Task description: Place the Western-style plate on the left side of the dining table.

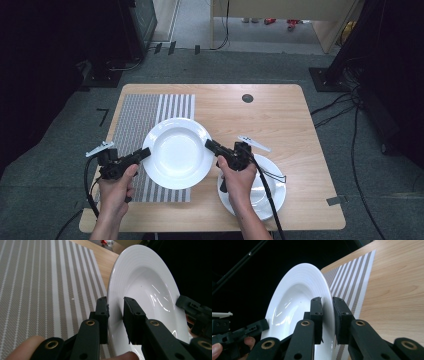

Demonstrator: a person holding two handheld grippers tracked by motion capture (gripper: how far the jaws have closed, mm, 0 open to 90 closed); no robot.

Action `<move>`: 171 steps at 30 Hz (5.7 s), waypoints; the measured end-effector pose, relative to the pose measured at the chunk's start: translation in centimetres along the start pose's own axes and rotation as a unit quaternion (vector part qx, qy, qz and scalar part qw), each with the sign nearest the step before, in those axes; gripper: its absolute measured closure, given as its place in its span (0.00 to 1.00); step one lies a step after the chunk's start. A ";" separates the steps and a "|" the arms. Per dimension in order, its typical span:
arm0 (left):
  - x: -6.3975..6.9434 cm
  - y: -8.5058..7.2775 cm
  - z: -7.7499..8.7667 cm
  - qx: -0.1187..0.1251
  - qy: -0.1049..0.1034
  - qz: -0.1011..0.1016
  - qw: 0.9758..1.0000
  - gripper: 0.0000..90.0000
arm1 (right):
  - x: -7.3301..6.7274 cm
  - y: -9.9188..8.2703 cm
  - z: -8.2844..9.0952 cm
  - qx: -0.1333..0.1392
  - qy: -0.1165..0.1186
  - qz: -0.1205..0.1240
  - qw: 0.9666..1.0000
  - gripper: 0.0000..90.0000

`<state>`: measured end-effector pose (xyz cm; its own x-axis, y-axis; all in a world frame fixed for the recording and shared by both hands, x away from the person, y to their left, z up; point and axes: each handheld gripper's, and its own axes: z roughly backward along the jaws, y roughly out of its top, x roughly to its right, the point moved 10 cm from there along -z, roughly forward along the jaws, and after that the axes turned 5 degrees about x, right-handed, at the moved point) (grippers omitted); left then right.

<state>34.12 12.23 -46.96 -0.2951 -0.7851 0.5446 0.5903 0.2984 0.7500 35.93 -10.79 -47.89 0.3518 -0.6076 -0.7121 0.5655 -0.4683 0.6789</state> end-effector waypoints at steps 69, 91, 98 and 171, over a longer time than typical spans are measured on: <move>-14.4 3.4 -5.6 0.009 0.109 0.090 0.990 0.83 | 3.0 -4.0 -15.7 -0.047 -0.065 -0.040 0.996 0.88; -15.1 2.9 -6.5 0.017 0.093 0.102 0.990 0.74 | 3.8 -4.9 -16.7 -0.035 -0.092 0.029 0.995 0.78; -15.2 2.9 -5.5 0.021 0.108 0.092 0.990 0.44 | 2.7 -3.3 -15.7 -0.010 -0.111 0.091 0.990 0.65; -9.0 -4.6 2.0 -0.011 0.198 -0.089 0.976 0.11 | 8.8 3.3 7.1 -0.036 -0.124 0.176 0.976 0.20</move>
<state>32.53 19.02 -54.50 -0.0835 -0.9727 0.2164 0.5742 0.1305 0.8082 35.61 -22.30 -50.63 0.3471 -0.8636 -0.3656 0.4968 -0.1614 0.8527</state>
